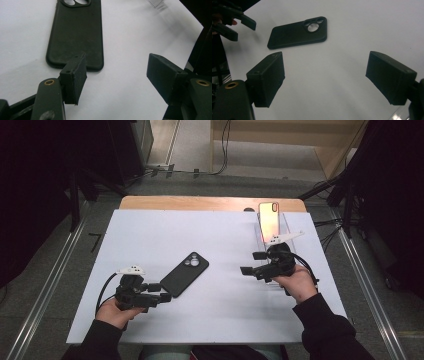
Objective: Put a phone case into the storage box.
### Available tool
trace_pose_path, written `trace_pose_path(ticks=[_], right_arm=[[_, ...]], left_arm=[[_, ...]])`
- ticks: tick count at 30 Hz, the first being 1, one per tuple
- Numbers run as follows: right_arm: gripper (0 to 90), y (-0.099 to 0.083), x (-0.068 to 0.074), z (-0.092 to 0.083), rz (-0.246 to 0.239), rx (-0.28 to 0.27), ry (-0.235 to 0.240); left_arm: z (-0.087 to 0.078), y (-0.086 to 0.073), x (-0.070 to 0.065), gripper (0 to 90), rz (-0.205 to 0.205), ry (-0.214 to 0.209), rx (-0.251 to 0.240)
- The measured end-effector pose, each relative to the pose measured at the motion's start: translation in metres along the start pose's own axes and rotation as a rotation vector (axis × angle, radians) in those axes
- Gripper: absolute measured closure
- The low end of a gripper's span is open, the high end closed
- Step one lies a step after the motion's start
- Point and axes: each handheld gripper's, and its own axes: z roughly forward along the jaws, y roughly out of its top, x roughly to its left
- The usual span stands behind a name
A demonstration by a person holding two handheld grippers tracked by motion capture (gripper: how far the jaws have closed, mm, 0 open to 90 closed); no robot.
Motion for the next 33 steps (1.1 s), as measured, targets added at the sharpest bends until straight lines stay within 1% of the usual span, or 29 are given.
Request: trace_pose_path(ticks=[2, 5, 7, 9, 11, 12, 13, 16, 17, 18, 21, 24, 26, 28, 31, 32, 33], right_arm=[[13.7, -0.004, 0.001, -0.001, -0.004, 0.003, 0.003], [13.7, -0.012, 0.004, -0.001, -0.002, 0.011, 0.004], [13.7, -0.018, 0.006, -0.001, 0.001, 0.026, 0.017], [13.7, -0.023, 0.008, -0.001, -0.008, 0.034, 0.021], [13.7, -0.028, 0.01, -0.002, -0.021, 0.037, 0.015], [13.7, -0.03, 0.011, -0.003, -0.02, 0.036, 0.016], [13.7, -0.033, 0.011, -0.003, -0.023, 0.031, 0.015], [13.6, -0.041, 0.013, -0.006, -0.014, 0.023, 0.019], [13.7, -0.044, 0.013, -0.007, -0.011, 0.024, 0.021], [13.7, -0.047, 0.013, -0.007, -0.01, 0.024, 0.019], [13.7, -0.055, 0.014, -0.009, -0.012, 0.043, 0.009], [13.7, -0.061, 0.014, -0.012, -0.002, 0.048, 0.011], [13.7, -0.065, 0.014, -0.014, 0.005, 0.045, 0.007], [13.7, -0.069, 0.013, -0.016, 0.012, 0.045, 0.006], [13.7, -0.072, 0.013, -0.016, 0.01, 0.047, 0.005], [13.6, -0.075, 0.013, -0.017, 0.008, 0.057, -0.005], [13.6, -0.075, 0.013, -0.017, 0.008, 0.057, -0.005]], left_arm=[[0.0, 0.0, 0.0, 32.3, -0.014, -0.005, -0.008], [0.0, 0.001, 0.0, 32.3, -0.017, -0.01, -0.016], [0.001, 0.001, 0.0, 32.2, -0.007, -0.029, -0.018], [0.001, 0.001, -0.001, 32.2, -0.004, -0.026, -0.013], [0.002, 0.002, -0.001, 32.1, -0.007, -0.028, -0.006], [0.003, 0.002, -0.001, 32.1, 0.0, -0.021, 0.006], [0.004, 0.002, -0.001, 32.0, 0.004, -0.02, 0.008], [0.005, 0.003, -0.001, 30.1, 0.018, -0.02, 0.013], [0.005, 0.003, -0.001, 30.2, 0.018, -0.02, 0.013], [0.005, 0.005, -0.001, 30.2, 0.007, -0.035, 0.01], [0.006, 0.006, -0.003, 30.2, 0.017, -0.041, 0.006], [0.008, 0.008, -0.003, 30.1, 0.022, -0.044, 0.012], [0.008, 0.009, -0.002, 30.1, 0.03, -0.05, 0.016], [0.009, 0.009, -0.002, 30.1, 0.048, -0.05, 0.016], [0.008, 0.009, -0.003, 30.1, 0.045, -0.05, 0.014], [0.008, 0.009, -0.003, 30.1, 0.045, -0.05, 0.011], [0.008, 0.009, -0.003, 30.1, 0.045, -0.05, 0.011]])
